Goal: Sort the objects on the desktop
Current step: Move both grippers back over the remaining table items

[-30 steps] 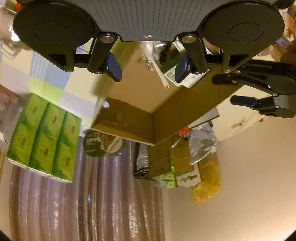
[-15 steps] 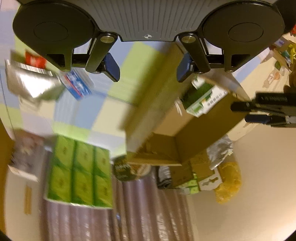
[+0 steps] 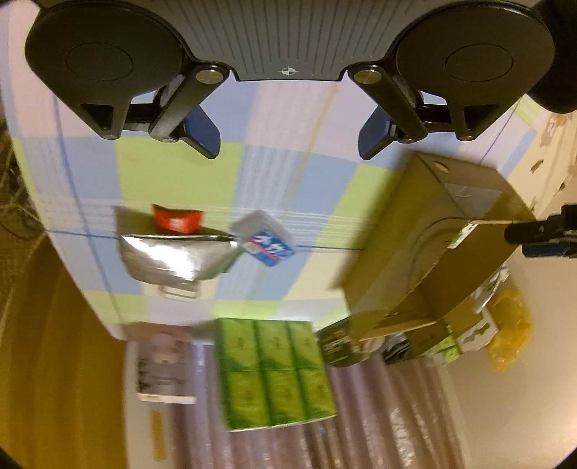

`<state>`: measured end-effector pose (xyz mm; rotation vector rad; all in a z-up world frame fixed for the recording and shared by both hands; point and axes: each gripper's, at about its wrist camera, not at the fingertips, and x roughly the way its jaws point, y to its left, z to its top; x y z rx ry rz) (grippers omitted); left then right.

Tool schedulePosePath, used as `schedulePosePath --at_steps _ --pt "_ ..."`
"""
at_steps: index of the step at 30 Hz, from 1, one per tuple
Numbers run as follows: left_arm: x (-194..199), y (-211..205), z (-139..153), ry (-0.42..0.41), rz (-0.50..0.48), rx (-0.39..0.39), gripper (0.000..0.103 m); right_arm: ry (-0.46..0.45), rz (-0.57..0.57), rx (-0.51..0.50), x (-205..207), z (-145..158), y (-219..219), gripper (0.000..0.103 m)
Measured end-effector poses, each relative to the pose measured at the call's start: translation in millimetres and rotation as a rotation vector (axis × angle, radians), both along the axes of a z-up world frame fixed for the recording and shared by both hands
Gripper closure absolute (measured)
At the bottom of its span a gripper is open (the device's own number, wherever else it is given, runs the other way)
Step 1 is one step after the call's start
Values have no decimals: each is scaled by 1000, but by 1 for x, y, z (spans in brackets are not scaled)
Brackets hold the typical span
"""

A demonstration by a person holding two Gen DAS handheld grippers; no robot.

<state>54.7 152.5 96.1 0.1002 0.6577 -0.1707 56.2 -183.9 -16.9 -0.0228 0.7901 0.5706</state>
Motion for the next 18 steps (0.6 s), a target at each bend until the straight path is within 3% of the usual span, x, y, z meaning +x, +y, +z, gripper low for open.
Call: schedulePosePath --at_steps 9,18 --pt "-4 -57 -10 44 -116 21 28 -4 -76 34 -7 4 -40 13" --pt "3 -93 -19 91 -196 81 13 -4 -143 76 -6 3 -73 7"
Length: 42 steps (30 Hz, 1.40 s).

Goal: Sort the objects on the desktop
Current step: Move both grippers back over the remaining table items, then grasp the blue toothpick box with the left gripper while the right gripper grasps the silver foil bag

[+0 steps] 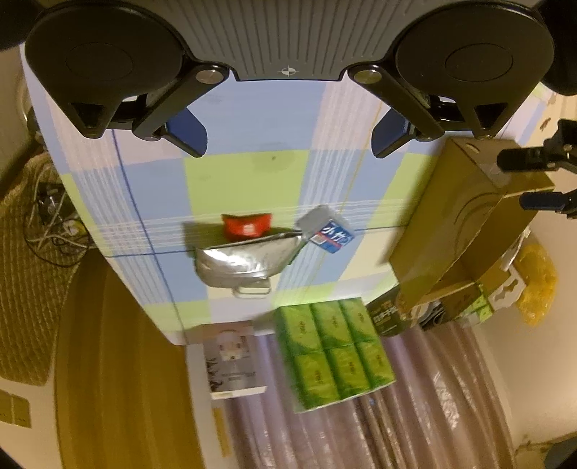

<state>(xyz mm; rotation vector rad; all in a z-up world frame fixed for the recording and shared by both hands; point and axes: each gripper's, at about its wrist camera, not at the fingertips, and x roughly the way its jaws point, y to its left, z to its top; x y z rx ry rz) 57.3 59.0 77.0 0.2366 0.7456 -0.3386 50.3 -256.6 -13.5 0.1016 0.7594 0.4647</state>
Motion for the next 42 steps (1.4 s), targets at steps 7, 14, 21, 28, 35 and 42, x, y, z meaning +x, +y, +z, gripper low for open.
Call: schedulePosePath --at_steps 7,14,21,28,35,42 --pt "11 -20 -12 25 -36 67 3 37 -24 10 9 -7 -19 2" --pt "32 -37 -23 55 -65 88 3 33 -10 2 26 -8 -21 2" --pt "67 -45 -31 67 -71 88 3 17 1 -24 58 -6 -24 2" --pt "110 -47 -43 80 -74 90 3 -73 143 -148 95 -1 -6 2" --pt "150 -60 -59 84 -130 114 3 -203 361 -361 124 -13 28 2" --pt "182 -68 -87 90 -133 140 3 -252 472 -463 144 -37 49 2"
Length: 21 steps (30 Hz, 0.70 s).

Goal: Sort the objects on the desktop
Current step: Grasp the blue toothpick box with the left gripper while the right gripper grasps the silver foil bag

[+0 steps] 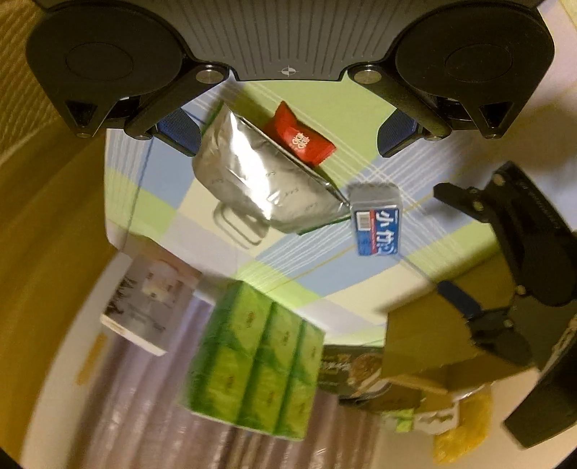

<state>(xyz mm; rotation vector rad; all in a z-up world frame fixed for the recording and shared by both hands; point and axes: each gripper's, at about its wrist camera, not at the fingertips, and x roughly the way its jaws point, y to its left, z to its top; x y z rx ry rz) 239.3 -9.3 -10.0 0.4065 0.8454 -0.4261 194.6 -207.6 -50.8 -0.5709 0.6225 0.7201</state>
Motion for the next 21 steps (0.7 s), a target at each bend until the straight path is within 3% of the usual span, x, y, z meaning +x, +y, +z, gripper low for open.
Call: schedulePosePath --at_steps 6,13,21 --pt "13 -16 -14 5 -80 82 3 -56 105 -116 14 -17 11 2" --pt "30 -23 -30 1 -86 145 3 -101 150 -206 19 -33 12 2" --pt "48 -28 -41 37 -80 180 3 -130 151 -196 25 -32 20 2"
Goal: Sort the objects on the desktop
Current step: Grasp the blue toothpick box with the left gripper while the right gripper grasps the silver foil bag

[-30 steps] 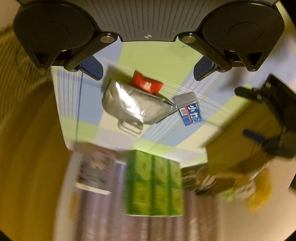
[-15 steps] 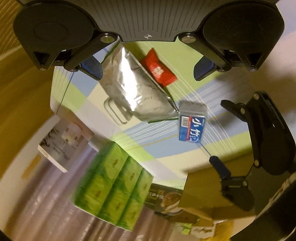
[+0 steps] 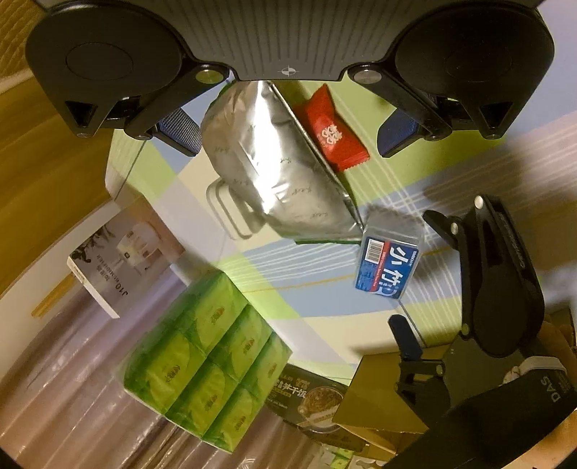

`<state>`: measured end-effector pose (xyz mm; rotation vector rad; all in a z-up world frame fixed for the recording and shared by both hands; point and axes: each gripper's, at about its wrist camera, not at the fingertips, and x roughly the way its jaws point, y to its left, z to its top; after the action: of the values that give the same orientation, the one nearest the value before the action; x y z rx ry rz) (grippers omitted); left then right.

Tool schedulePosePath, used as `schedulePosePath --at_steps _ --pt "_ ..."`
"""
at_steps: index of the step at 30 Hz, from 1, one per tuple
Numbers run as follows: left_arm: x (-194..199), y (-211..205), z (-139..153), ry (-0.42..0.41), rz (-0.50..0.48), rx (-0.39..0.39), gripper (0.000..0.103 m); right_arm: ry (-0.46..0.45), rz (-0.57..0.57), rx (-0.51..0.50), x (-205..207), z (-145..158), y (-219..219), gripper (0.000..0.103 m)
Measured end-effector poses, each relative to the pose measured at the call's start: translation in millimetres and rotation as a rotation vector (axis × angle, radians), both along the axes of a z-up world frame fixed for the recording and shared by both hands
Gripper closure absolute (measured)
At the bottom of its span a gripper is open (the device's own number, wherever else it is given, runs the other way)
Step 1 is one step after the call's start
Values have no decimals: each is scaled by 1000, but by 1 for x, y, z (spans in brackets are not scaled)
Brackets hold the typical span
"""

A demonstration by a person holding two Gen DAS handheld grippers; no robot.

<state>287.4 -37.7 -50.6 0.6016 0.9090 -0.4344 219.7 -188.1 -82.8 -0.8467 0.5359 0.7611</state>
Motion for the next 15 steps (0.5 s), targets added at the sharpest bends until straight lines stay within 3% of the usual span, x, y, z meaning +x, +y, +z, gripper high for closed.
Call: schedulePosePath --at_steps 15 --pt "28 -4 -9 39 24 -5 13 -24 41 -49 5 -9 6 2"
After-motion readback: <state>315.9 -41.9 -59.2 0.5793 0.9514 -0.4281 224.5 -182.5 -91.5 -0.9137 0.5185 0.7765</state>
